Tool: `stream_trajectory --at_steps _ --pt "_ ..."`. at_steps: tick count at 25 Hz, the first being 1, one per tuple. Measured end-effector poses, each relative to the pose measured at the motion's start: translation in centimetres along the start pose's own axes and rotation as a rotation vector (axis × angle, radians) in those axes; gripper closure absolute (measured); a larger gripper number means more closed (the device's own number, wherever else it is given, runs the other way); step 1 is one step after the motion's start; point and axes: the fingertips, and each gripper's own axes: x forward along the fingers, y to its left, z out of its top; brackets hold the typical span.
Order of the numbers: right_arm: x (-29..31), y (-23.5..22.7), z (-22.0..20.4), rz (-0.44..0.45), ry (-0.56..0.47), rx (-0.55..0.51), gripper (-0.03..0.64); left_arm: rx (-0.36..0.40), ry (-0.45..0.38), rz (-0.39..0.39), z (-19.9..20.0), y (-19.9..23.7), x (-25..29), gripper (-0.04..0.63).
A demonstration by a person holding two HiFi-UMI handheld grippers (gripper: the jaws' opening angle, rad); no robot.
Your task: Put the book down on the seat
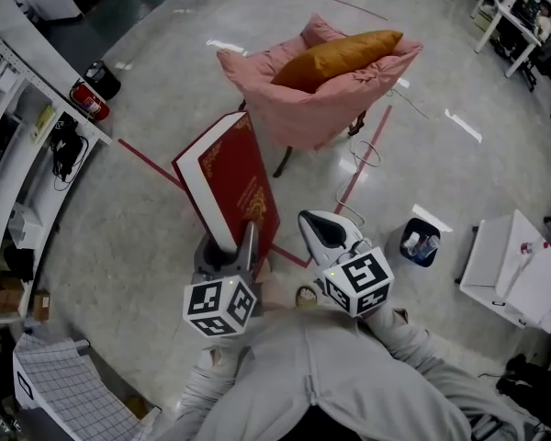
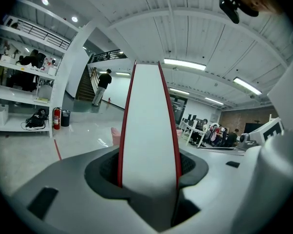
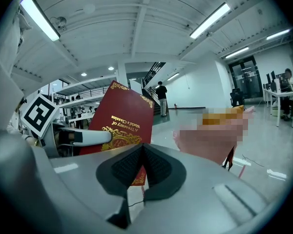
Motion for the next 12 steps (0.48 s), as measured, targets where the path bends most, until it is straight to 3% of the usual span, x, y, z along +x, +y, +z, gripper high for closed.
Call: stream_trajectory --at_steps 12 --pt "9.5 -3.4 3.2 -0.027 0.021 -0.002 0.617 0.003 0.015 -0.035 4.3 5.2 8.0 0.35"
